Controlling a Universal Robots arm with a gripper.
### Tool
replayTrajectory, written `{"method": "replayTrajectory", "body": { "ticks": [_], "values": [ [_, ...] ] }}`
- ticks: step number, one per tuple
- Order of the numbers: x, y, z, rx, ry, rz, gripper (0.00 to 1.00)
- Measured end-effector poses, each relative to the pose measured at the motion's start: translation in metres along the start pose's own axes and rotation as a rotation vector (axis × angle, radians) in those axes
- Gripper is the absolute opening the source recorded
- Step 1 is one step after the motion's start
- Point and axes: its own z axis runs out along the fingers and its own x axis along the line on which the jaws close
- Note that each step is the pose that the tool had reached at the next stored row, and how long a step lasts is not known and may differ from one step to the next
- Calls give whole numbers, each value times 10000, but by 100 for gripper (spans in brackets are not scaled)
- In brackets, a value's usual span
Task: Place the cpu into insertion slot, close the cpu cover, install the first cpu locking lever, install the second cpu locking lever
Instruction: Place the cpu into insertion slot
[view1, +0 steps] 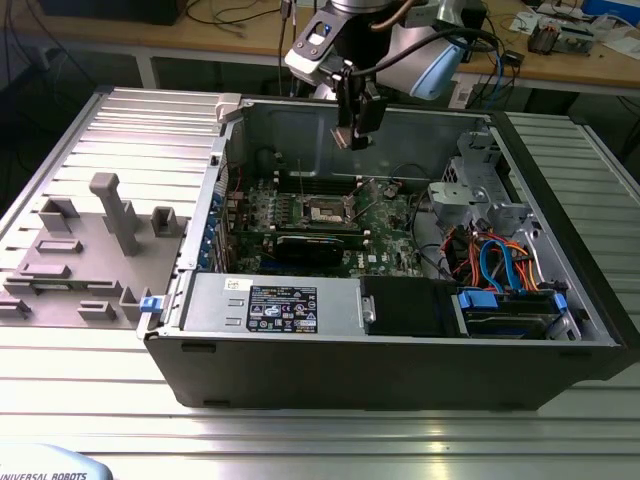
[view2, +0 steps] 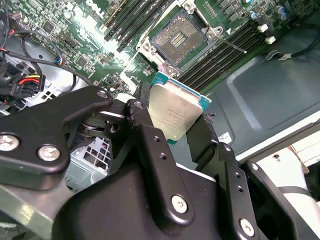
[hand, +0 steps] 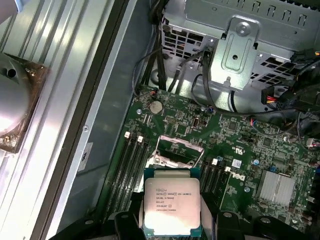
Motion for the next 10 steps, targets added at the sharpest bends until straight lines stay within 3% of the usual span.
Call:
{"method": "replayTrajectory", "body": {
  "ticks": [10],
  "values": [
    [0,-1,6,-2,-6,75,54]
  ]
}}
